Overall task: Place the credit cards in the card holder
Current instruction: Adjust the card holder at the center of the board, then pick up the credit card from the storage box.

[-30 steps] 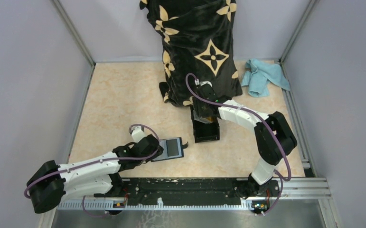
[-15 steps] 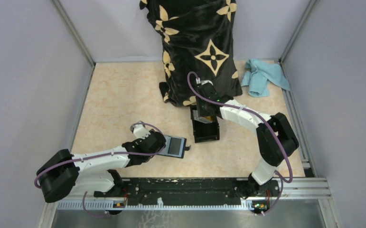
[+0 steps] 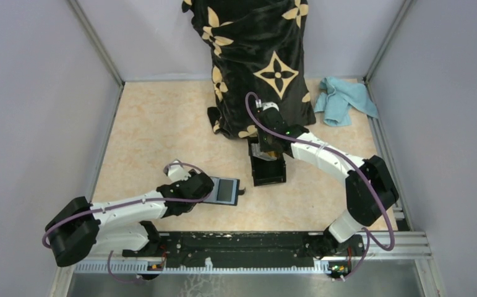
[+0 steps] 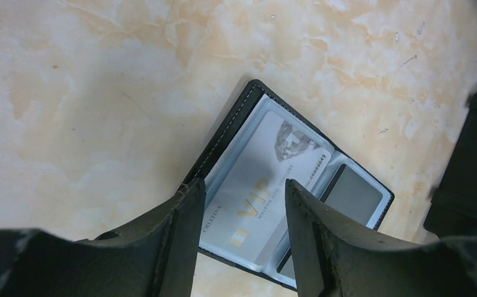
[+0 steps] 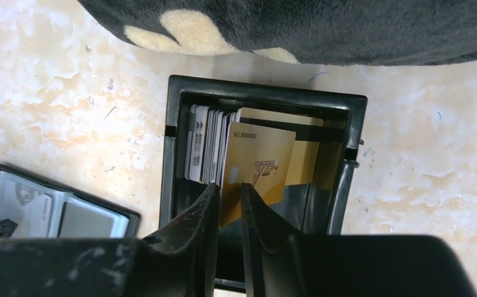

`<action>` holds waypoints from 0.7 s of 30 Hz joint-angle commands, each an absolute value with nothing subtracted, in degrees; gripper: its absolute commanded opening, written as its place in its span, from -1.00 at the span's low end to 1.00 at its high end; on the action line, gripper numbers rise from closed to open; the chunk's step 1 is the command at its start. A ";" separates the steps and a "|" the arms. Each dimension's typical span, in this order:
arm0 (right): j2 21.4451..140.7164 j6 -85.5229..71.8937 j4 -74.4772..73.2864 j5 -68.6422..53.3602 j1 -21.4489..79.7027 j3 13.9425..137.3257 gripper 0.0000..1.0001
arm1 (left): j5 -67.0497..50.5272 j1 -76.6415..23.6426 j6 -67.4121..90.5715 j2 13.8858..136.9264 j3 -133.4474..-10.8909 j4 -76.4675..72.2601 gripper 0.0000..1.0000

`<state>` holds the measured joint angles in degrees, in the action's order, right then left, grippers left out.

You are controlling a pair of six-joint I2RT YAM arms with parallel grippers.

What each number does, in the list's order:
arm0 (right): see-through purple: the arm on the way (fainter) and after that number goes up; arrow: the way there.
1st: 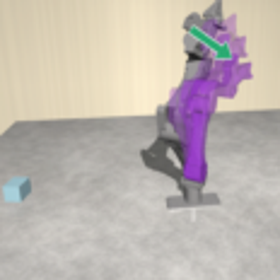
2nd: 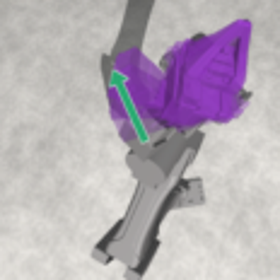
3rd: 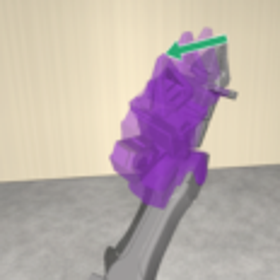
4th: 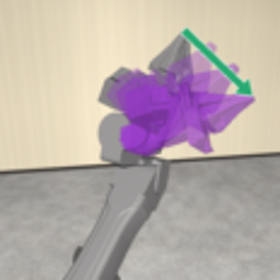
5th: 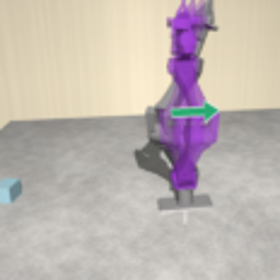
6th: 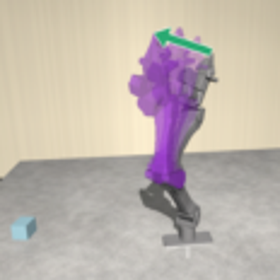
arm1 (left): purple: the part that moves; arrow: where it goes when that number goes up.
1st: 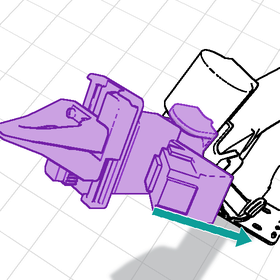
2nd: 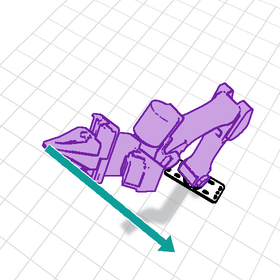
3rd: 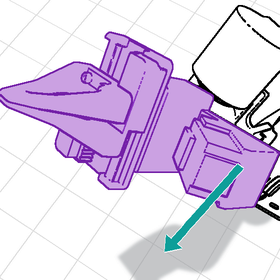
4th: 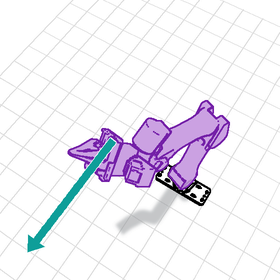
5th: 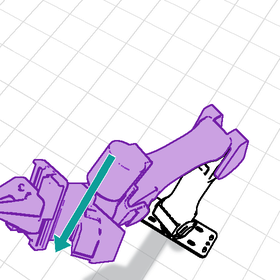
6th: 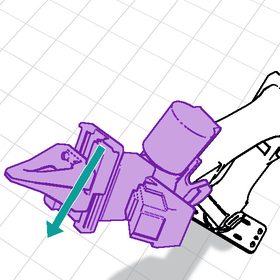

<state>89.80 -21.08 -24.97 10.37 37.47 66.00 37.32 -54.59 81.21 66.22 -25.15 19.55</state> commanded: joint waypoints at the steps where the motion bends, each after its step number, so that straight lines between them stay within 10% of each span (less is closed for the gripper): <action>1: 86.63 -21.04 -27.76 15.29 39.18 67.75 -0.71 | 36.76 -54.18 81.44 65.34 -23.76 29.85 0.18; 5: 85.80 -20.53 -30.77 22.37 40.96 67.89 -1.00 | 35.98 -54.19 79.66 63.57 -24.99 30.06 0.22; 21: 70.03 -22.11 -41.84 29.63 49.94 70.67 -1.00 | 35.23 -54.23 60.43 52.79 -31.50 16.65 0.47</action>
